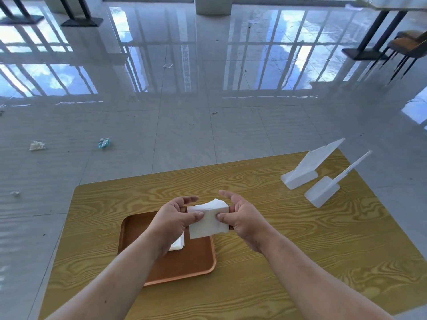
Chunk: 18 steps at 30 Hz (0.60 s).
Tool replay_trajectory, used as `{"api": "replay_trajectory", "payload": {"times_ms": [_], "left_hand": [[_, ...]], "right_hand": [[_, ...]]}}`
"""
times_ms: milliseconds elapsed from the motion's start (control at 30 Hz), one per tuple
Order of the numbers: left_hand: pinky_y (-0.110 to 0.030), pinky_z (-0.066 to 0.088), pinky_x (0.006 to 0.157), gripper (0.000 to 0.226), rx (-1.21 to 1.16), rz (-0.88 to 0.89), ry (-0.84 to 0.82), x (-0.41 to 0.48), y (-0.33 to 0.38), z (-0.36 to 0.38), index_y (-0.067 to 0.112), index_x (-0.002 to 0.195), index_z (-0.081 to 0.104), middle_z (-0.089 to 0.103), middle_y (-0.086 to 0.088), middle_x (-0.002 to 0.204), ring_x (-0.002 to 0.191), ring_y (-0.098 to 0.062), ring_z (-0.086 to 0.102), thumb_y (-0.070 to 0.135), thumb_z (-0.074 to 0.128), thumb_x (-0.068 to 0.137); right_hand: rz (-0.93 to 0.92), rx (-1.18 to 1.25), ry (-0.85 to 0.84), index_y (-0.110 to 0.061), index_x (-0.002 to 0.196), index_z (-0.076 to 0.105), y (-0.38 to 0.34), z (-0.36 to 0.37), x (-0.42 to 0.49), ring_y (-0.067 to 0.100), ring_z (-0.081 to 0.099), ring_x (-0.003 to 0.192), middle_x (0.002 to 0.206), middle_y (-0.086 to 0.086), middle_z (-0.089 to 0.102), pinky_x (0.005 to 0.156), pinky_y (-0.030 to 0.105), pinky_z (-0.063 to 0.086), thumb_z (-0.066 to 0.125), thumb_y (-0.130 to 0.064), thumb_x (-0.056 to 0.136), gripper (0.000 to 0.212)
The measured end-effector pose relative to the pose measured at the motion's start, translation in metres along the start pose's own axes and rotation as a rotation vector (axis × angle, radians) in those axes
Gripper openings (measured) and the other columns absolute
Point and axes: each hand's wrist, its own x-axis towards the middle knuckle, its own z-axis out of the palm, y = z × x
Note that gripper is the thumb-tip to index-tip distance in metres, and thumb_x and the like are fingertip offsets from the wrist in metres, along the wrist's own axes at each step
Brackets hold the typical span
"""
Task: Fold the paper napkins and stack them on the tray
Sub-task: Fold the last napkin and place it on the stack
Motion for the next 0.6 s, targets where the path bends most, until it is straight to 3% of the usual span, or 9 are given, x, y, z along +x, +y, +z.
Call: {"api": "replay_trajectory", "payload": {"times_ms": [133,233,300,400,533,600], "left_hand": [[-0.021,0.061,0.067,0.031,0.151,0.078,0.042,0.0055,-0.0022,-0.0015,0.017,0.112,0.077,0.085,-0.005,0.091,0.081,-0.016,0.079,0.004,0.086,0.086],[-0.030,0.065,0.075,0.032,0.258,0.114,0.036,0.0078,-0.0039,-0.0014,0.022,0.107,0.076,0.084,0.000,0.086,0.080,-0.016,0.078,0.007,0.090,0.083],[-0.034,0.065,0.080,0.037,0.341,0.129,0.034,0.0077,-0.0051,-0.0007,0.028,0.107,0.074,0.084,0.005,0.088,0.081,-0.015,0.079,0.009,0.091,0.081],[-0.033,0.064,0.074,0.030,0.466,0.159,0.071,0.0098,-0.0060,-0.0005,0.038,0.097,0.076,0.082,0.010,0.088,0.078,-0.014,0.077,0.016,0.089,0.082],[-0.015,0.051,0.056,0.024,0.599,0.227,0.075,0.0099,-0.0047,-0.0005,0.052,0.088,0.075,0.076,0.022,0.082,0.067,0.001,0.067,0.029,0.082,0.088],[-0.013,0.044,0.060,0.015,0.670,0.276,0.109,0.0110,-0.0045,-0.0003,0.048,0.081,0.076,0.072,0.021,0.084,0.075,0.005,0.062,0.036,0.078,0.090]], "right_hand": [[-0.035,-0.105,0.037,-0.013,0.133,0.064,-0.0048,0.0007,-0.0025,0.018,0.077,0.093,0.108,0.017,0.081,0.081,0.029,0.062,0.066,0.005,0.097,0.041],[-0.060,-0.223,0.064,-0.011,0.117,0.072,-0.0079,0.0001,-0.0051,0.016,0.074,0.087,0.106,0.016,0.080,0.075,0.030,0.060,0.067,0.001,0.098,0.023],[-0.065,-0.256,0.082,-0.011,0.112,0.074,-0.0088,-0.0003,-0.0060,0.015,0.072,0.085,0.105,0.016,0.079,0.072,0.029,0.060,0.067,-0.001,0.098,0.019],[-0.074,-0.267,0.095,-0.011,0.109,0.075,-0.0095,0.0004,-0.0070,0.015,0.071,0.083,0.104,0.017,0.079,0.072,0.031,0.060,0.068,-0.002,0.098,0.017],[-0.086,-0.279,0.105,-0.011,0.105,0.077,-0.0093,-0.0011,-0.0059,0.021,0.073,0.086,0.102,0.019,0.079,0.080,0.041,0.063,0.067,-0.006,0.099,0.013],[-0.090,-0.324,0.114,-0.012,0.100,0.078,-0.0090,-0.0022,-0.0053,0.020,0.071,0.082,0.099,0.018,0.078,0.078,0.038,0.062,0.067,-0.010,0.099,0.012]]}}
